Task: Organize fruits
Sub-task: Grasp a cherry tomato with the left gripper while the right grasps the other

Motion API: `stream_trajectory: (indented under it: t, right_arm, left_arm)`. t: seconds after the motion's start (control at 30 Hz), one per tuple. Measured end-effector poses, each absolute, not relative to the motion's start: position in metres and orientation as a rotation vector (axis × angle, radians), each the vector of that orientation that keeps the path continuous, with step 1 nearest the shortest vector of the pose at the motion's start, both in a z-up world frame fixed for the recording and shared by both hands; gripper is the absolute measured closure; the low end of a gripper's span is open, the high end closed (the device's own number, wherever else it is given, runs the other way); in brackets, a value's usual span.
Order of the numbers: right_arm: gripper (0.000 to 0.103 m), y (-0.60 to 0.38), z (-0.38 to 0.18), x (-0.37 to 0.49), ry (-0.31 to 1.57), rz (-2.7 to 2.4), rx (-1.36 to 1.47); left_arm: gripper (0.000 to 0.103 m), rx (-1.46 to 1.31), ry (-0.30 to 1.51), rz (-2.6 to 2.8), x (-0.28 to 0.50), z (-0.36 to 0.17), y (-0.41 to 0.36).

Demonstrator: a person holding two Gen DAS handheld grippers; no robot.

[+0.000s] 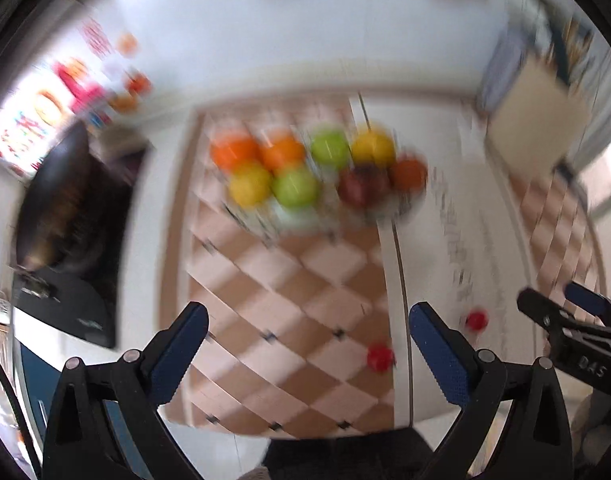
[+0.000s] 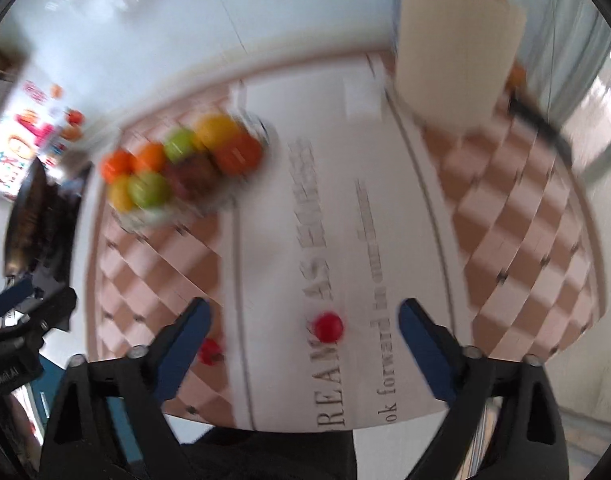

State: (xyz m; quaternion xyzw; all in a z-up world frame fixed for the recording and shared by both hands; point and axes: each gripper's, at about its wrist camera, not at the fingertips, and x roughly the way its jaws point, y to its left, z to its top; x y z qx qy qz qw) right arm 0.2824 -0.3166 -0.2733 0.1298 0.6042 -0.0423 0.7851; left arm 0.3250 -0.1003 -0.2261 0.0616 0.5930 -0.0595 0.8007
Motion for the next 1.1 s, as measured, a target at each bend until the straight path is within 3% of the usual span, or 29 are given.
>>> stream_trajectory:
  t: [0.07, 0.23, 0.43, 0.5, 0.53, 0.6, 0.7, 1.1]
  right_arm:
    - [0.028, -0.323, -0.302, 0.281, 1.352, -0.090, 0.308]
    - [0.039, -0.332, -0.347, 0.278, 1.419, -0.102, 0.348]
    - [0.054, -0.331, -0.365, 0.274, 1.437, -0.073, 0.360]
    - [0.059, -0.328, -0.364, 0.275, 1.433, -0.059, 0.358]
    - [0.063, -0.326, -0.363, 0.275, 1.429, -0.049, 0.348]
    - [0.068, -0.322, -0.360, 0.278, 1.427, -0.039, 0.329]
    - [0.072, -0.317, -0.356, 0.282, 1.432, -0.026, 0.308]
    - [0.077, -0.321, -0.336, 0.286, 1.397, 0.020, 0.360]
  left_arm:
    - [0.000, 0.145, 1.375, -0.154, 0.329, -0.261, -0.113]
    - [0.000, 0.177, 1.551, -0.217, 0.325, -0.323, -0.138]
    - [0.006, 0.168, 1.609, -0.293, 0.313, -0.350, -0.156]
    - [0.028, 0.157, 1.613, -0.301, 0.310, -0.353, -0.159]
    - [0.034, 0.158, 1.616, -0.303, 0.310, -0.354, -0.161]
    - [0.059, 0.158, 1.616, -0.309, 0.308, -0.356, -0.164]
    - [0.074, 0.156, 1.616, -0.314, 0.307, -0.358, -0.166]
    - [0.075, -0.035, 1.561, -0.294, 0.320, -0.323, -0.121]
